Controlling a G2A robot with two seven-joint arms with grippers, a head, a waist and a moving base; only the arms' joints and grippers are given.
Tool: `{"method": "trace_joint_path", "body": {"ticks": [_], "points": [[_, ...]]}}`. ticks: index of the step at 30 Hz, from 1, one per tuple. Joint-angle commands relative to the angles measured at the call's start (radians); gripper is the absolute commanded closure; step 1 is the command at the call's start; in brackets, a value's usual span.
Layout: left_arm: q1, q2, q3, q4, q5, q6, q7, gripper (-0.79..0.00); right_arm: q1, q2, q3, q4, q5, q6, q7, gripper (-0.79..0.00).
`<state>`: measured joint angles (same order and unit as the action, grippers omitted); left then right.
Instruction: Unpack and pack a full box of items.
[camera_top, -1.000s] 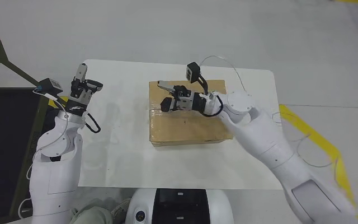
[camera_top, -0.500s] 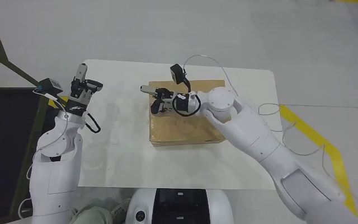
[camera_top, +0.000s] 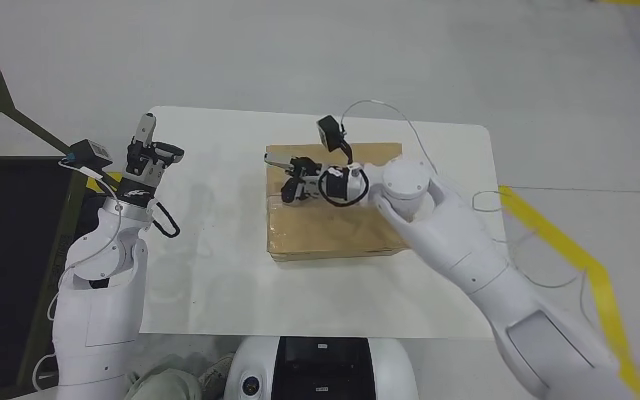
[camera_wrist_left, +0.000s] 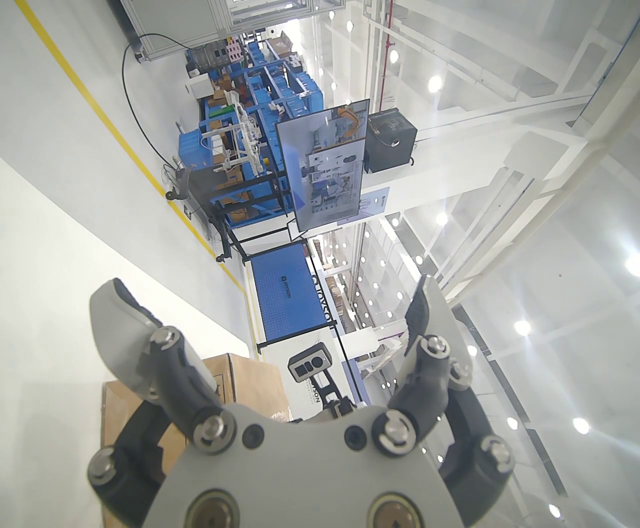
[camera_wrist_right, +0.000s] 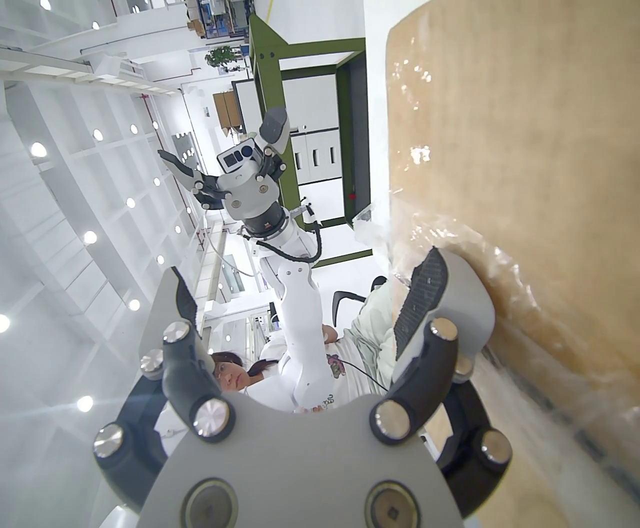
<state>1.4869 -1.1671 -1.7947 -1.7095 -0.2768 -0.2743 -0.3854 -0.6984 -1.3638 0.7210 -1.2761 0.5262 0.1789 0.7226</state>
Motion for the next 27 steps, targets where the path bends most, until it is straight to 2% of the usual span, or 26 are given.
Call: {"method": "trace_joint_path", "body": {"ticks": [1,12,27], "points": [[0.0,0.0,0.0,0.0,0.0,0.0,0.0,-0.785,-0.025,0.013,0.028,-0.037,-0.027,0.027,-0.006,-0.785],[0.0,0.0,0.0,0.0,0.0,0.0,0.0,-0.785,-0.189,0.087,0.197,-0.241,-0.174,0.181,-0.025,-0.785],[0.0,0.0,0.0,0.0,0.0,0.0,0.0,-0.785,-0.353,0.15,0.4,-0.424,-0.297,0.293,-0.053,-0.785]]}}
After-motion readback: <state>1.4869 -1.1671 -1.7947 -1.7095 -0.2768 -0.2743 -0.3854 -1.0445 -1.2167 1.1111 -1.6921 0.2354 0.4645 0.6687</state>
